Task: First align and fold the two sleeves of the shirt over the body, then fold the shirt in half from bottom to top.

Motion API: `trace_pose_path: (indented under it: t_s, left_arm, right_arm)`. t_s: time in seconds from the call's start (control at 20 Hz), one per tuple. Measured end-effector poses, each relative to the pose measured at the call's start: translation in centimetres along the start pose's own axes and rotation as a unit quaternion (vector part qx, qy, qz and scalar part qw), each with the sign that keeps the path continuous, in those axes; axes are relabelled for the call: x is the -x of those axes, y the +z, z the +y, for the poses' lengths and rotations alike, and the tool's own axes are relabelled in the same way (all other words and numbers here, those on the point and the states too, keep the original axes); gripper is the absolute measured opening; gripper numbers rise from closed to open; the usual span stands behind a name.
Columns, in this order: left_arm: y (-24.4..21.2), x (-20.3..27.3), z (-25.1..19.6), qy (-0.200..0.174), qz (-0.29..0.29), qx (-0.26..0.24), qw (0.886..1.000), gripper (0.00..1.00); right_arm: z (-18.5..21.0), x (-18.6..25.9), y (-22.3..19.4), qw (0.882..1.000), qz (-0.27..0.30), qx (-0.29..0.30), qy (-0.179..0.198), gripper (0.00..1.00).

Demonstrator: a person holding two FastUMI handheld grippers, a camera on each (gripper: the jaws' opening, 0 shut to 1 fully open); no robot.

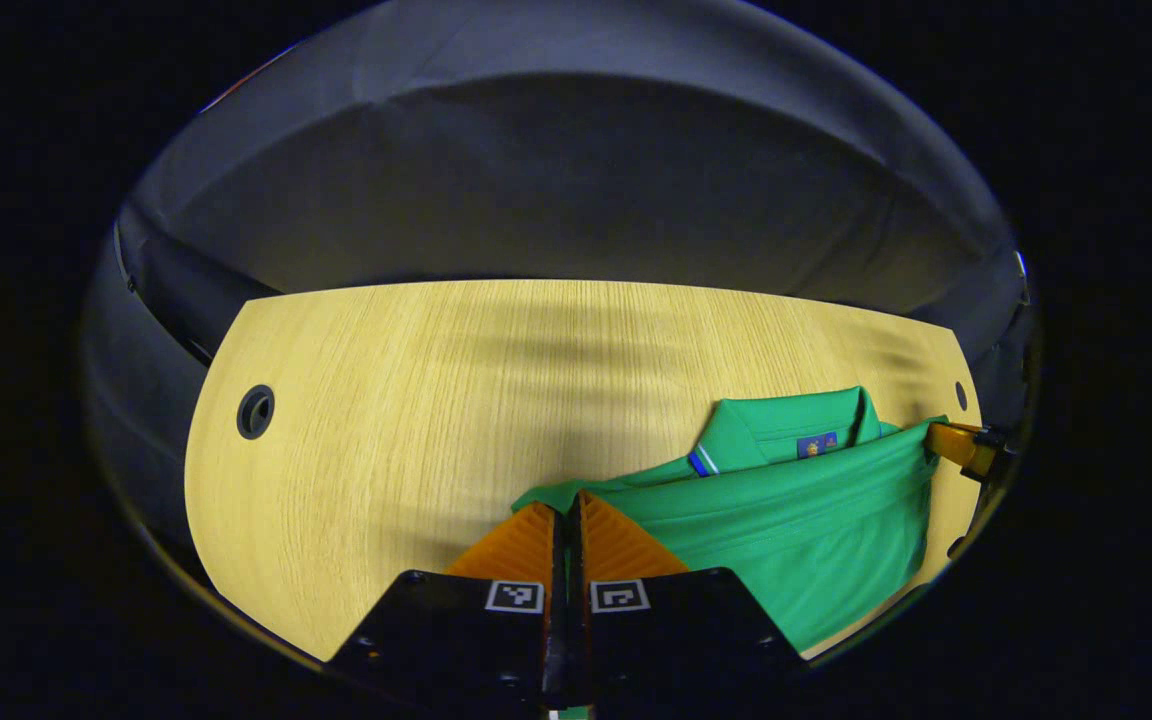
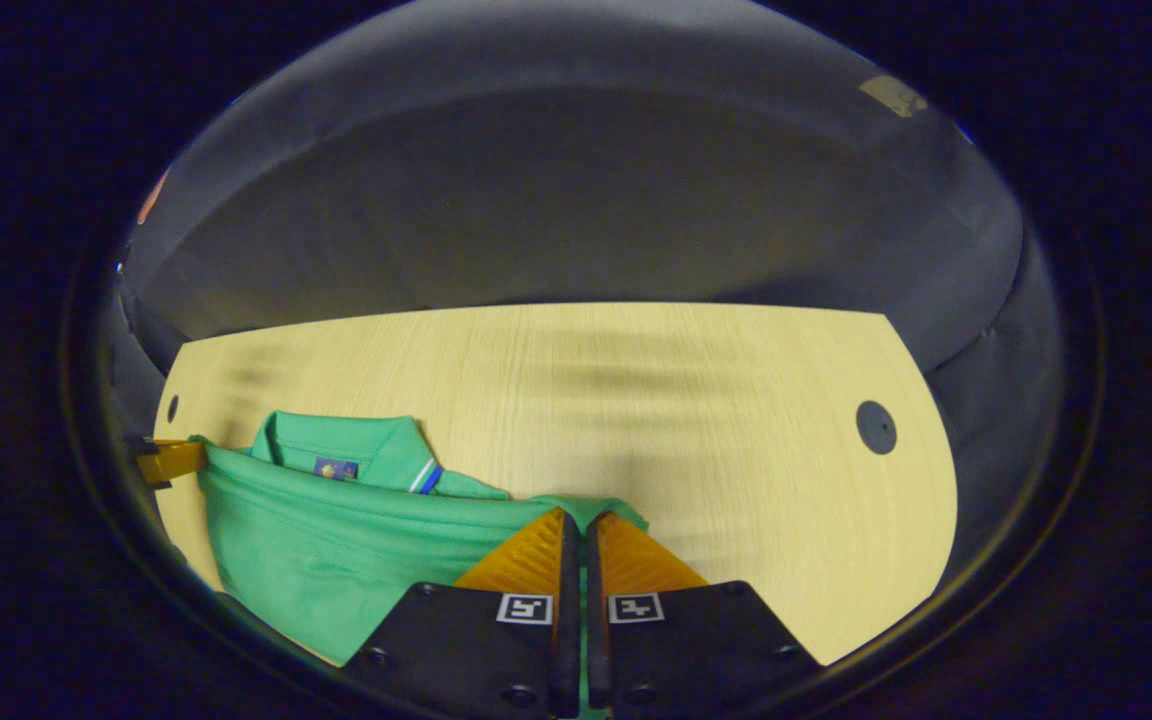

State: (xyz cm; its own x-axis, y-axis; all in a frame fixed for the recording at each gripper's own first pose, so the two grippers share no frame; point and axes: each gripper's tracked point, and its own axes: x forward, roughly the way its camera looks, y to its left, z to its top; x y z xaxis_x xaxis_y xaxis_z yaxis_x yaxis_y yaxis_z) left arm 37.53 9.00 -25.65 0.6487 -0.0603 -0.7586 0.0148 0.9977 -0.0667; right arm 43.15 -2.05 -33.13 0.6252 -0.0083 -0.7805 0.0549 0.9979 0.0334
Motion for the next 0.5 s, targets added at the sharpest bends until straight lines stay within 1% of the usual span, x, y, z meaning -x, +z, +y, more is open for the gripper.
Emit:
trace_pose_path:
  t_s: [0.15,0.2,0.25,0.3,0.4,0.45,0.5]
  left_arm:
    - [-0.6,-0.8,-0.4,-0.008,0.0,0.026,1.0,0.04]
    - [-0.9,-0.8,-0.2,-0.01,0.006,0.03,0.999,0.04]
    - [-0.9,-0.6,-0.2,-0.011,0.002,0.039,0.999,0.05]
    - [-1.0,-0.8,-0.4,-0.016,0.003,0.046,0.999,0.1]
    - [-1.2,0.1,-0.3,-0.019,0.006,0.051,0.999,0.12]
    - [-1.1,0.7,-0.2,-0.016,0.001,0.054,0.998,0.19]
    - [-0.6,1.3,0.0,-0.008,-0.009,0.055,0.998,0.38]
  right_arm:
    - [-0.2,-0.1,-0.1,1.0,0.002,-0.013,0.007,0.08]
    - [-0.3,-0.2,-0.2,1.0,0.002,-0.013,0.006,0.12]
    - [-0.3,0.1,0.0,1.0,0.002,-0.015,0.01,0.14]
    - [-0.2,0.3,0.1,1.0,-0.005,-0.016,0.018,0.3]
    - [-0.3,1.8,1.1,0.999,-0.026,-0.022,0.027,0.61]
    - [-0.6,2.7,1.7,0.999,-0.039,-0.022,0.025,0.74]
    - [-0.8,3.9,2.3,0.998,-0.054,-0.025,0.027,0.87]
